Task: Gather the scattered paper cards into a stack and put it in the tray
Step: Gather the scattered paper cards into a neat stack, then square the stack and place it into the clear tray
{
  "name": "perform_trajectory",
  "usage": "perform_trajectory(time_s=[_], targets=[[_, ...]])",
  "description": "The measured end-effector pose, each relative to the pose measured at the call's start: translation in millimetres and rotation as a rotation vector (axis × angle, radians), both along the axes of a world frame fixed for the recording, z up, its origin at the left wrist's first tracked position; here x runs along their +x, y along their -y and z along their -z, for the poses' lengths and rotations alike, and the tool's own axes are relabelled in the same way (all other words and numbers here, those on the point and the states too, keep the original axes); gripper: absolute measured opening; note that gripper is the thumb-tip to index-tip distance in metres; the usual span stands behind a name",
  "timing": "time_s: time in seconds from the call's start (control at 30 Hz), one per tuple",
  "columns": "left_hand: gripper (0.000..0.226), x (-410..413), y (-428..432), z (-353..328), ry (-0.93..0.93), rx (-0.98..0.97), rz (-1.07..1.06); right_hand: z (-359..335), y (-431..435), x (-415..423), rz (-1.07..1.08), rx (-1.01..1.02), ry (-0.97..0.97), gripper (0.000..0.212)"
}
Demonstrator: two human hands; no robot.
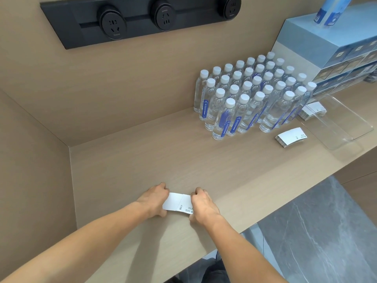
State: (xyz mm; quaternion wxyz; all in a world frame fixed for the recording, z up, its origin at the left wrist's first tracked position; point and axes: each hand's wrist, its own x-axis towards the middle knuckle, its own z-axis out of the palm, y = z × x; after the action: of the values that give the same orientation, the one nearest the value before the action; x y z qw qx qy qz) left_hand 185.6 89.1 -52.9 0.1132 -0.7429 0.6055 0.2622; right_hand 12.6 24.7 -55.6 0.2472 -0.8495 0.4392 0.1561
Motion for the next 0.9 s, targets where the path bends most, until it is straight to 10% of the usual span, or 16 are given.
perform_trajectory(time_s=[0.5, 0.9], targets=[[0.029, -120, 131, -34, -0.133, -0.117, 0.181, -50, 109, -152, 0.16, -0.027, 0.052, 0.029], [0.038, -290, 280, -82, -0.052, -0.191, 0.368, -93, 240, -322, 0.323, -0.067, 0.033, 0.066]])
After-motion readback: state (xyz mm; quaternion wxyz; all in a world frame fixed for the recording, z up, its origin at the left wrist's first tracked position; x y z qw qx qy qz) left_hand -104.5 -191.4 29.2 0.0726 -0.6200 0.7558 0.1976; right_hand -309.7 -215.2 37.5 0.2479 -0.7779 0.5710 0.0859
